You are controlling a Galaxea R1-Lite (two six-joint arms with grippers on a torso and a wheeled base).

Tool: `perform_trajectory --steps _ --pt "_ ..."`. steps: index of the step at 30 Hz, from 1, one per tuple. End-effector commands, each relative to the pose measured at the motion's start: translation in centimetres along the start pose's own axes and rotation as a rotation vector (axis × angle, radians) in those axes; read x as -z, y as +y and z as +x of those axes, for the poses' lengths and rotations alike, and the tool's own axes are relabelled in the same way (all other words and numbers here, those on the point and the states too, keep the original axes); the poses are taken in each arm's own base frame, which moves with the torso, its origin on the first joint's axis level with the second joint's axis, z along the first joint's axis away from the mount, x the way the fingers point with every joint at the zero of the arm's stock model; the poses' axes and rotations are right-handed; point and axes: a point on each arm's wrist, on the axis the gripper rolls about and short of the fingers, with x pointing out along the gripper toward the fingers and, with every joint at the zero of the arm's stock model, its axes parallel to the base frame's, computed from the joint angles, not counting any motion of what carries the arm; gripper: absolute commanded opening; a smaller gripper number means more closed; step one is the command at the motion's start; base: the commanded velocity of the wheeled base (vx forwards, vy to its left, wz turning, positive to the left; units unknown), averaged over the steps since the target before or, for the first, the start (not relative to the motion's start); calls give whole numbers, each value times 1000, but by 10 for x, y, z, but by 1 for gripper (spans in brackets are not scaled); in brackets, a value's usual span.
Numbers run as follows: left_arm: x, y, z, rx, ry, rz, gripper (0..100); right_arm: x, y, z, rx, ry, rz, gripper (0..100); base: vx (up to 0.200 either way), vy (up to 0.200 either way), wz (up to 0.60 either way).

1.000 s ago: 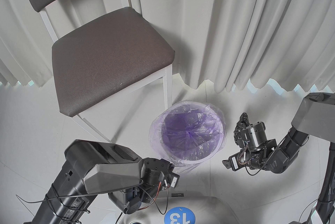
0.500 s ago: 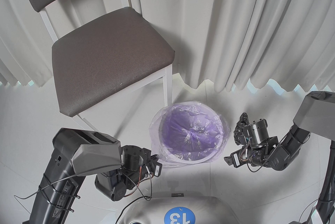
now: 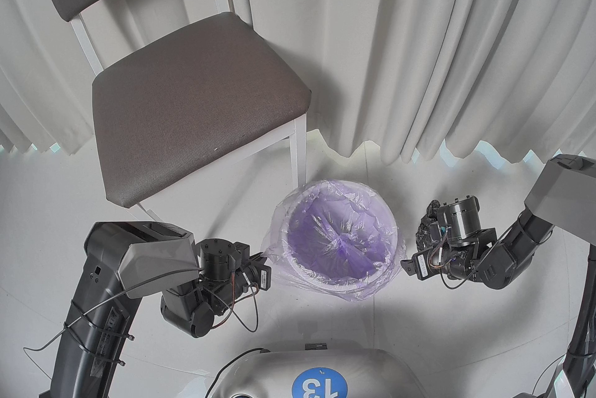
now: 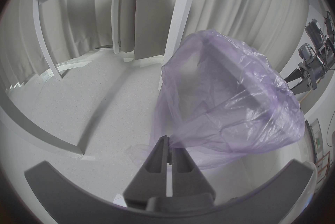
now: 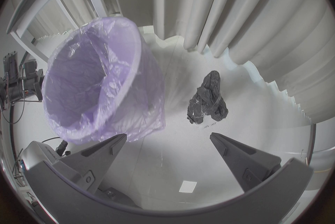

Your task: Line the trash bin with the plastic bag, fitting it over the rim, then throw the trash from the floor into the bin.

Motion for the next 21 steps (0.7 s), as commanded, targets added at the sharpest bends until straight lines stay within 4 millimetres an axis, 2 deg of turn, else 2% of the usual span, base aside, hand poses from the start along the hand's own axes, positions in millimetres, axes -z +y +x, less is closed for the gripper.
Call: perform_trajectory --steps 1,11,21 --pt "-1 1 10 -8 -26 -28 0 -6 1 8 1 -17 5 100 0 0 0" --pt "-12 4 38 -74 -112 -72 0 -11 -6 22 21 -26 26 100 0 0 0" --pt "-17 2 43 -58 -95 -125 0 -18 -13 28 36 -28 39 100 0 0 0"
